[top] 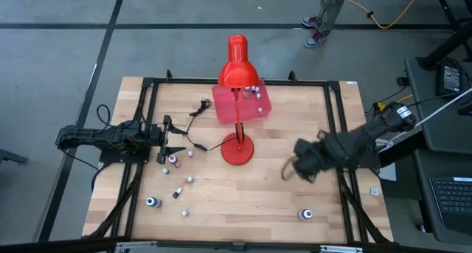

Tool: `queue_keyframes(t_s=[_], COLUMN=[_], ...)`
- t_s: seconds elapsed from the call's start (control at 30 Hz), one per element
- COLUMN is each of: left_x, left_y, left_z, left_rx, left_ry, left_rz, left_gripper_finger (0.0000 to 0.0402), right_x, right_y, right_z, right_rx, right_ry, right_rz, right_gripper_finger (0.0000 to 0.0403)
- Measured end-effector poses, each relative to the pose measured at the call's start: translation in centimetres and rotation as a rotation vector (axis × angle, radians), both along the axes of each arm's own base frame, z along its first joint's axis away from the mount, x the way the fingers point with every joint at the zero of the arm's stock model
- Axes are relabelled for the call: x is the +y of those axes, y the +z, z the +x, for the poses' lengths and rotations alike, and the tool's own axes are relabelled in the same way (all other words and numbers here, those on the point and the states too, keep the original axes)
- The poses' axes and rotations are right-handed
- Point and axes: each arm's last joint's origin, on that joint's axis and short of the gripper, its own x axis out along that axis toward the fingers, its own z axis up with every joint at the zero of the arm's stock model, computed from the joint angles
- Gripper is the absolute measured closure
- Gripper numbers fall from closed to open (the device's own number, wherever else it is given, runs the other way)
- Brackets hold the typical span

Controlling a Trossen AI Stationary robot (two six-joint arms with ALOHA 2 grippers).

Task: Pick & Place food coloring
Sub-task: Put the large yellow food coloring bottle into the red bin

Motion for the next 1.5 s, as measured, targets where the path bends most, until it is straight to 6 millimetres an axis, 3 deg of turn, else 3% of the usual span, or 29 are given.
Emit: queue_keyframes(t_s=[0.33,0.67,0.87,1.2,1.5], left_x=[0.0,0.0,0.0,0.0,0.0], left_y=[0.0,0.0,0.0,0.0,0.0], left_z=[0.0,0.0,0.0,0.0,0.0], left_rx=[0.0,0.0,0.0,0.0,0.0], left_ry=[0.0,0.0,0.0,0.0,0.0], left_rz=[0.0,0.0,0.0,0.0,0.0], left_gripper_finger=[0.0128,0.0128,0.013,0.0129,0.013], right_x=[-11.1,-20.5,-24.5,-30.5,-32.7], right_y=[2.9,4.2,3.2,1.3,0.6], right_z=[3.8,3.7,4.0,6.5,10.4], right_rx=[-0.171,-0.294,-0.249,-0.277,-0.293], right_ry=[-0.182,-0.288,-0.223,-0.095,0.029], right_rz=[-0.067,-0.148,-0.154,-0.11,-0.062], right_gripper_finger=[0.0279,0.0279,0.0279,0.0279,0.0279])
